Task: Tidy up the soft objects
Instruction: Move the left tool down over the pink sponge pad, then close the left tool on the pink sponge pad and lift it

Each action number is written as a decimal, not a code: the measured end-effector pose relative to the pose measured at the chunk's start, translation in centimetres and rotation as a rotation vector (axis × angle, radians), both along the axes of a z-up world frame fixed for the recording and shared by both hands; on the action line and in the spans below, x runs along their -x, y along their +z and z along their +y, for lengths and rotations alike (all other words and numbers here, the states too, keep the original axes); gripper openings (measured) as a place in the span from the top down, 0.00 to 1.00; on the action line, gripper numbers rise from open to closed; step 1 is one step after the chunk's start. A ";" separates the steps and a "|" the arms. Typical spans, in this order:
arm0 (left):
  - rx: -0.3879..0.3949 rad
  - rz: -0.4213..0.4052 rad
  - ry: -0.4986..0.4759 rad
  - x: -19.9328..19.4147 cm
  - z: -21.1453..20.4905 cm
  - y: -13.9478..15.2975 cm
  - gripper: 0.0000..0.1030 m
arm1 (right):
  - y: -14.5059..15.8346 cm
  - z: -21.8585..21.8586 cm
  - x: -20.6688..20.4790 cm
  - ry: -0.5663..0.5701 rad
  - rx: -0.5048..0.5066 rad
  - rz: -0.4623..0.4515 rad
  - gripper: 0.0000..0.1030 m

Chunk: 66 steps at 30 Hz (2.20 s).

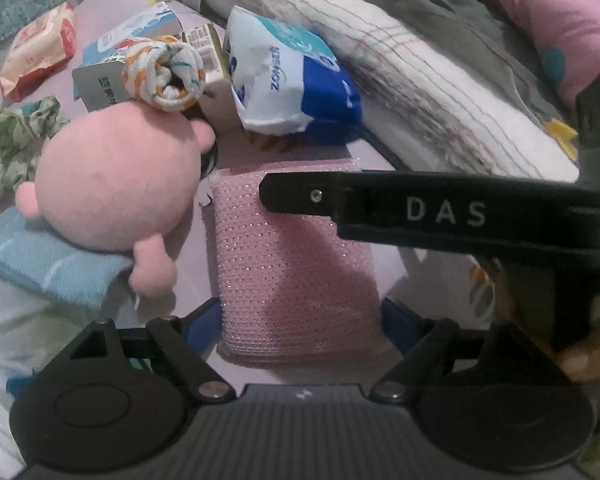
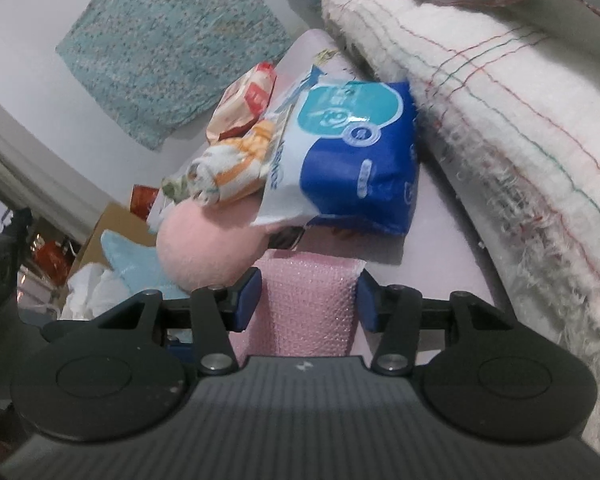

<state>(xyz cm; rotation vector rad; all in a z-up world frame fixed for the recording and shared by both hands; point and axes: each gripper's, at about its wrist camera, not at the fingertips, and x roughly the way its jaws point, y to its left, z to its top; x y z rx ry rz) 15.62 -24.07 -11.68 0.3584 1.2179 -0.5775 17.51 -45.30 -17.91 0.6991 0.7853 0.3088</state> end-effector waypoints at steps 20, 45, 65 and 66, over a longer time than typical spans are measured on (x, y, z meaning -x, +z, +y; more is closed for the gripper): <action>0.031 -0.064 0.014 3.0 2.4 2.1 0.10 | 0.5 -1.3 5.8 -0.008 -0.066 -0.061 0.29; 0.088 0.040 0.074 -0.6 1.9 1.0 0.09 | 2.2 -4.0 11.4 -0.151 0.067 -0.157 0.24; 0.050 0.053 0.056 -0.1 -0.3 -0.4 0.04 | 1.7 -4.6 12.0 -0.179 0.051 -0.145 0.24; 0.036 0.050 0.058 -0.1 -0.3 -0.6 0.05 | 1.6 -4.5 12.0 -0.179 0.052 -0.143 0.24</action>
